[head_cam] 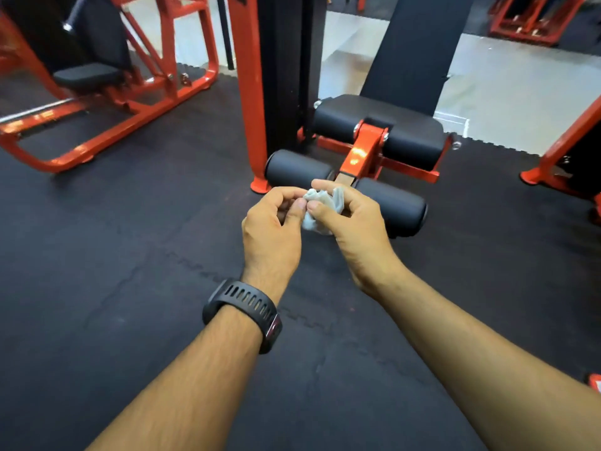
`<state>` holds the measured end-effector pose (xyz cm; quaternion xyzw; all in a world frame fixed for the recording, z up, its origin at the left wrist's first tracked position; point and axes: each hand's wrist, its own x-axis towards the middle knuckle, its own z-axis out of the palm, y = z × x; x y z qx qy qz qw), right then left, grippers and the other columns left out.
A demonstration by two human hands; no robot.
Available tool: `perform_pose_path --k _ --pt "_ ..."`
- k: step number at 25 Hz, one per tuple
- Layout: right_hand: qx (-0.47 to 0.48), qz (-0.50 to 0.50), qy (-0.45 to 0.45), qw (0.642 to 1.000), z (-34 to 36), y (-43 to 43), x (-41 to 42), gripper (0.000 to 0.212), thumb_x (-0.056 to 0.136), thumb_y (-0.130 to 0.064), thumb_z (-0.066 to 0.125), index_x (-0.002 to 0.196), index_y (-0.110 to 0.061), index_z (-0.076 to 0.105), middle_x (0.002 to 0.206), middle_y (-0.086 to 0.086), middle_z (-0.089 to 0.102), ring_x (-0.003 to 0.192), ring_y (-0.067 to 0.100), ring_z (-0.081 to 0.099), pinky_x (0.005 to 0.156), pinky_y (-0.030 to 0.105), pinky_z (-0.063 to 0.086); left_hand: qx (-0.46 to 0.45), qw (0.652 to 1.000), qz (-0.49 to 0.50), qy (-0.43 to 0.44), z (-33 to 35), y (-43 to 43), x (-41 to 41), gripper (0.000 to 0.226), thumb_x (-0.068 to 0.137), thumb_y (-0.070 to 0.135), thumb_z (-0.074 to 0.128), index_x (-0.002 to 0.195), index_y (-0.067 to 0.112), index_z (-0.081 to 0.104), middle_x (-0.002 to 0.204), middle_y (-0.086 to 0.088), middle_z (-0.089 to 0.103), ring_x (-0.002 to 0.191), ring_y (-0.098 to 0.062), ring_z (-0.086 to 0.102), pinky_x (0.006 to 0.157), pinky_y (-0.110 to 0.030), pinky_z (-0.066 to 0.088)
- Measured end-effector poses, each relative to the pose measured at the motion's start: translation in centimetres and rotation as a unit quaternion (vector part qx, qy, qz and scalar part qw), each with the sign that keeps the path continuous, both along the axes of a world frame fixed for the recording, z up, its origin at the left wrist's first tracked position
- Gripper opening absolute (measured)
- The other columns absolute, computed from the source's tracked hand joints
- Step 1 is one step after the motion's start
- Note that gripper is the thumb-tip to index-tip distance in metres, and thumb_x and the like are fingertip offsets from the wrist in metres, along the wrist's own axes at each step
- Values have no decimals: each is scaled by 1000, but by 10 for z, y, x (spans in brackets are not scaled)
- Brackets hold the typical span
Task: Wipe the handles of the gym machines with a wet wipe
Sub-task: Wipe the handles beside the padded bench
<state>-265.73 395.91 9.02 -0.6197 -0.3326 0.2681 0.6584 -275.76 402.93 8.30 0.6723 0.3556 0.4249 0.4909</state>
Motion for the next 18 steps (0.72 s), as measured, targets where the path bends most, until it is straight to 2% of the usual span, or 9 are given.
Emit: perform_pose_path --k 3,5,12,15,18 --pt "11 -48 -30 998 32 7 56 10 92 -9 69 101 -9 72 99 6 73 86 9 67 78 26 54 -5 999 -47 4 36 19 59 8 95 14 67 98 18 74 88 5 75 81 -9 70 82 -35 59" --pt "19 -77 -52 996 53 16 93 7 92 -8 68 98 -9 72 93 4 73 83 10 66 76 27 56 15 997 -80 0 59 34 101 7 93 13 69 98 15 74 89 4 75 81 -11 70 81 -37 59" --pt "31 -139 -57 988 115 46 218 19 95 -5 64 110 -16 68 109 11 71 97 19 69 82 31 57 74 984 -157 -37 119 88 246 7 92 11 68 91 17 72 83 8 72 79 -8 68 79 -32 57" --pt "28 -184 -34 982 142 37 264 19 96 -3 61 114 -7 67 110 15 71 98 21 68 86 35 57 40 972 -224 -67 142 86 302 10 91 14 69 93 24 71 88 6 73 85 -10 69 84 -37 59" --pt "21 -234 -39 971 164 21 313 14 98 -8 61 109 -6 68 105 12 74 93 21 70 76 31 56 4 958 -282 -62 161 77 358 13 91 12 71 102 18 73 93 1 73 89 -12 68 87 -36 59"
